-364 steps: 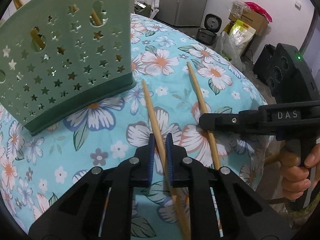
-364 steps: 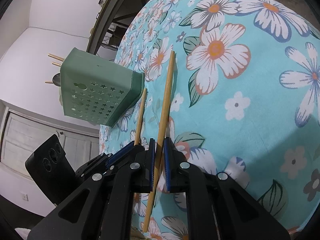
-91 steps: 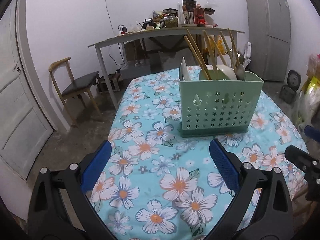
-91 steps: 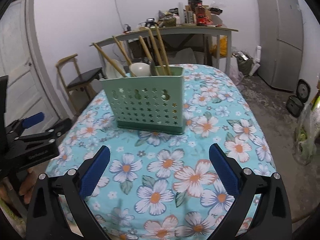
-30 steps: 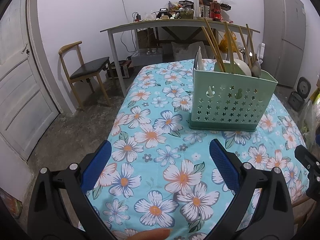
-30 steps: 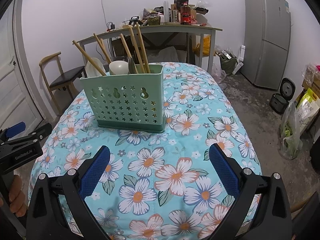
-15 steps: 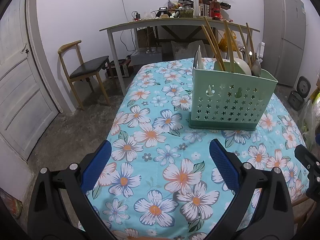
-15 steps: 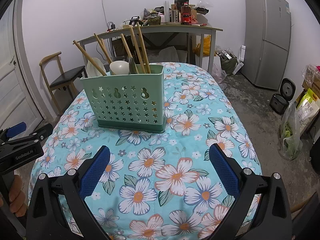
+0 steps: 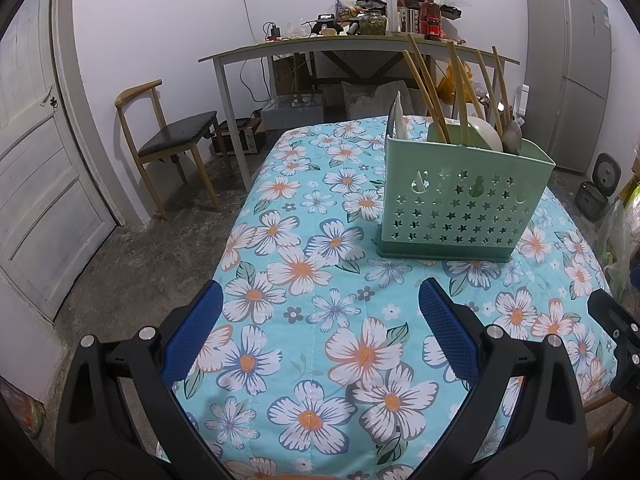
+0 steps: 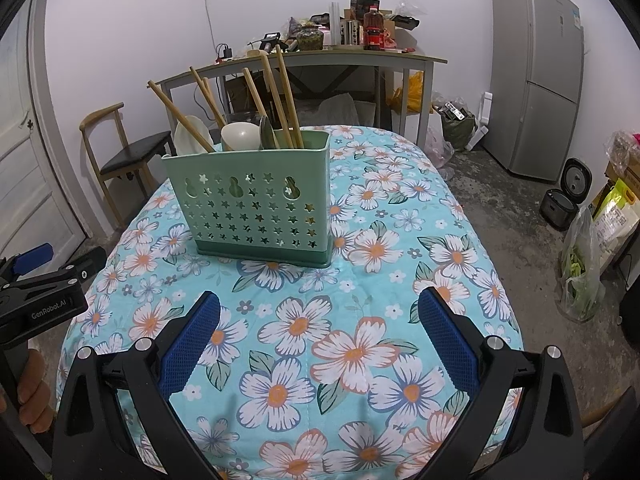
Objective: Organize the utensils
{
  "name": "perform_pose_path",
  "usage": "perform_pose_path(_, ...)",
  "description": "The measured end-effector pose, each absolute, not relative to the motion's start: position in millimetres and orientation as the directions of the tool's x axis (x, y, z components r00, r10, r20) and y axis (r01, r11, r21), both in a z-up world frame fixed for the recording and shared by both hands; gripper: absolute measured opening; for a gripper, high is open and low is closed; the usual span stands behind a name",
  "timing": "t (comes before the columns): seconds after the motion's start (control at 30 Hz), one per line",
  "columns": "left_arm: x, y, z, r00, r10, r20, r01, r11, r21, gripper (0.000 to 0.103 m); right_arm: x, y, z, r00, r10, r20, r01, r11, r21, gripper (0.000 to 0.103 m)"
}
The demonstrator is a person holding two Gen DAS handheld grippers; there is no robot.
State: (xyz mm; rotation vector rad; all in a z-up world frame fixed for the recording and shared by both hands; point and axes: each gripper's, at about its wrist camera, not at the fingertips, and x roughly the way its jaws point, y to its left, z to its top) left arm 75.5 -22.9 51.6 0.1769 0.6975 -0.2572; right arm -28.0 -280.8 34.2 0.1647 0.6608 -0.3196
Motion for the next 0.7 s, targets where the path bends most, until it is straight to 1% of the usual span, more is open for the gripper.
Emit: perform_pose_path(0.7, 75.7, -23.2, 51.8, 0.736, -0.174, -0.654, 0.293, 0.953, 0.077, 0.095, -26.9, -280.3, 34.5, 0.745, -0.234, -0.625, 0.337, 0.94, 0.049, 0.096)
